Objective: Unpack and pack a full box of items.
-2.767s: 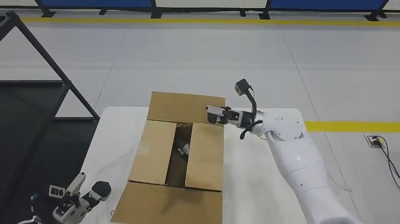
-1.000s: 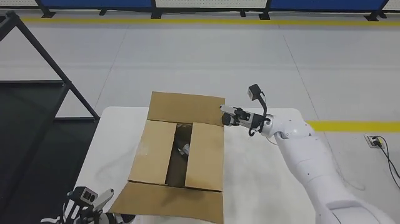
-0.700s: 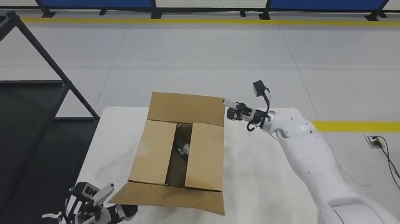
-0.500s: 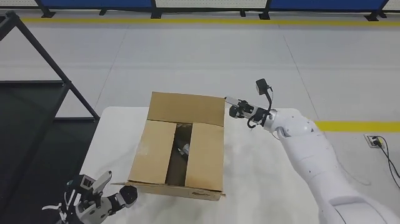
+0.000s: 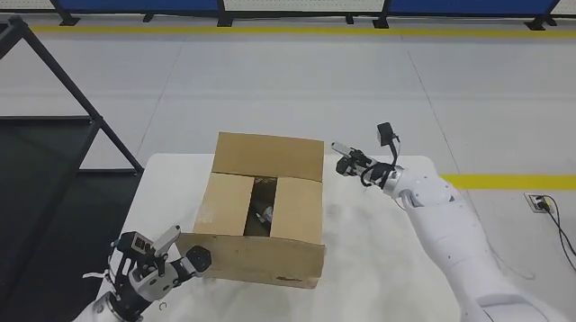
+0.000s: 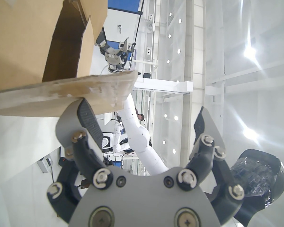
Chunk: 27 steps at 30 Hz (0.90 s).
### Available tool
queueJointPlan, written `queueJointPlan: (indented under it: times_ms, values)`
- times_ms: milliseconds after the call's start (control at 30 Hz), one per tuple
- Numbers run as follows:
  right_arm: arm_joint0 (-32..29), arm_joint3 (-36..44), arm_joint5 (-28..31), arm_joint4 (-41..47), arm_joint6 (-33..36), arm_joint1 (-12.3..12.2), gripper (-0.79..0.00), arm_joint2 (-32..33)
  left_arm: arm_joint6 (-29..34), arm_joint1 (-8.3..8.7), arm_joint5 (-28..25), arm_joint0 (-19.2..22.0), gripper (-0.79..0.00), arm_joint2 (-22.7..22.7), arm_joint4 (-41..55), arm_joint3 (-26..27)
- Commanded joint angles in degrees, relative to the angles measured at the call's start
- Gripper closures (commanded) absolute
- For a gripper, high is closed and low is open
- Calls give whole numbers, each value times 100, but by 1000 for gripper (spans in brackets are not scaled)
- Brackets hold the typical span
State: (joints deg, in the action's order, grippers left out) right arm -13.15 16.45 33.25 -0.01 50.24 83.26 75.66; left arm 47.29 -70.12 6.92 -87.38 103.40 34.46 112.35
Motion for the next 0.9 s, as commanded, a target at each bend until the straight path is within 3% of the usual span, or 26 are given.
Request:
queueJointPlan:
  times_ms: [0, 167, 467, 700, 867]
  values:
    - [-50, -14, 74, 189, 124, 19, -785, 28, -40, 8, -8, 16, -785, -7, 27, -27]
    - [-68, -104, 176, 586, 338, 125, -785, 28, -170, 27, -6, 57, -785, -28, 54, -120]
    - [74, -254, 272, 538, 197, 314, -785, -204, -367, 55, -8, 131, -785, -95, 137, -330]
    - [77, -259, 277, 530, 197, 321, -785, -216, -373, 56, -8, 133, -785, -95, 142, -335]
    - [84, -194, 704, 1131, 809, 396, -785, -103, -383, 73, 48, 142, -785, -69, 194, -432]
